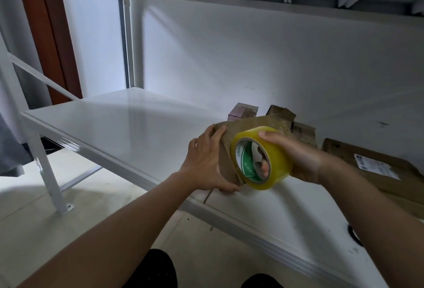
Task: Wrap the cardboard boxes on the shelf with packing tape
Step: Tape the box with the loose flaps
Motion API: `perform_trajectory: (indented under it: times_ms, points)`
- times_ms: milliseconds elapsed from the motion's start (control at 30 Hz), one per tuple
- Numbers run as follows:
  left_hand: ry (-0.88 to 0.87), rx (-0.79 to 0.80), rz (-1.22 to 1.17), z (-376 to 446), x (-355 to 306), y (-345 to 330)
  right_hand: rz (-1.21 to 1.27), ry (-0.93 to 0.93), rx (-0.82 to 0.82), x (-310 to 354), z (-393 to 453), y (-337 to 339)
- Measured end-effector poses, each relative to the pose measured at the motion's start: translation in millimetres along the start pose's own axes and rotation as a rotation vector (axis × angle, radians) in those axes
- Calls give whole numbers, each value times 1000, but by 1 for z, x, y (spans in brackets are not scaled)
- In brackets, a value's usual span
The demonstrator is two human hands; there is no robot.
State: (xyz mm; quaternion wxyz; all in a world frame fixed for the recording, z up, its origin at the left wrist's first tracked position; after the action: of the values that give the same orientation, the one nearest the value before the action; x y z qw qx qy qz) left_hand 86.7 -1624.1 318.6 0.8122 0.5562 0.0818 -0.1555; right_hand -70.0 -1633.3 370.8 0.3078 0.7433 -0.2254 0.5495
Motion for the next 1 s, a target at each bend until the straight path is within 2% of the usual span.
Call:
perform_trajectory:
  times_ms: [233, 633, 767, 867, 1000]
  points:
    - [-59, -10, 86, -4, -11, -2, -9, -113, 91, 0, 1, 0]
    - [-54, 6, 67, 0, -11, -2, -74, -335, 75, 16, 7, -4]
    - [74, 24, -67, 0, 12, 0, -327, -500, 20, -36, 1, -5]
    - [17, 40, -41, 8, -1, -6, -208, -528, -61, -74, -6, 3]
    - [77, 69, -76, 14, -3, -15, -148, -519, -51, -78, -3, 8]
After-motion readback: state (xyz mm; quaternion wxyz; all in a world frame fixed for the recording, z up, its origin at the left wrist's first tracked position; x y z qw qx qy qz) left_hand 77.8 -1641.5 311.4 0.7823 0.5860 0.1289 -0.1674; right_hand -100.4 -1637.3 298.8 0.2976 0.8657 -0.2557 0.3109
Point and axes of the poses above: each hand's wrist, its own z-axis towards the middle knuckle, its own y-axis out of the back of the hand, x = y × z, the point moved 8 cm from there along z, towards the middle knuckle, and after that the axes turned 5 degrees about x, right-handed, at the moved point
